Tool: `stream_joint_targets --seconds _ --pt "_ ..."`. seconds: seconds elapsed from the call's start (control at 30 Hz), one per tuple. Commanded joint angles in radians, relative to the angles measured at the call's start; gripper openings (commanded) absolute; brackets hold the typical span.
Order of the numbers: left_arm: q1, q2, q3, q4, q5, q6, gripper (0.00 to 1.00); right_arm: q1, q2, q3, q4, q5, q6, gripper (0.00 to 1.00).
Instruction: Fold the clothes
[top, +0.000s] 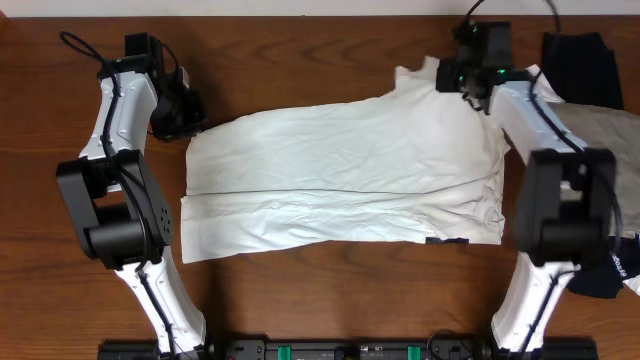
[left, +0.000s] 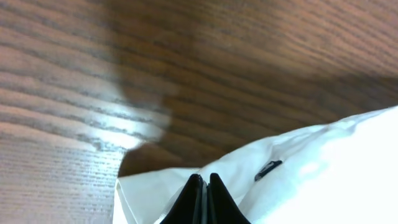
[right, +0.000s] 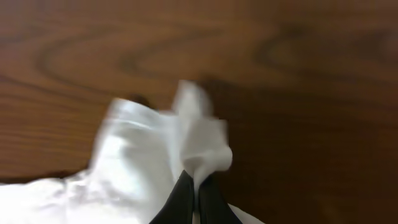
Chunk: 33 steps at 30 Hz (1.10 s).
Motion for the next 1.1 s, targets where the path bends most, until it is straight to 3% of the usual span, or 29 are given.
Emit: stream_joint_targets --seconds 0.0,0.8,1.07 --pt "-0.002 -0.017 -0.009 -0.022 -0.002 0.02 0.06 -0.021 -0.072 0.021 -0.034 0.025 0.013 0.01" --pt "0.003 -0.137 -0.009 -0.303 -0.042 0.027 0.06 -0.081 -0.162 0.022 -0.542 0.026 0.013 0.01" --pt "0.075 -0.137 -0.01 -0.344 -0.056 0.004 0.06 -0.104 -0.163 0.021 -0.688 0.079 0.013 0.01"
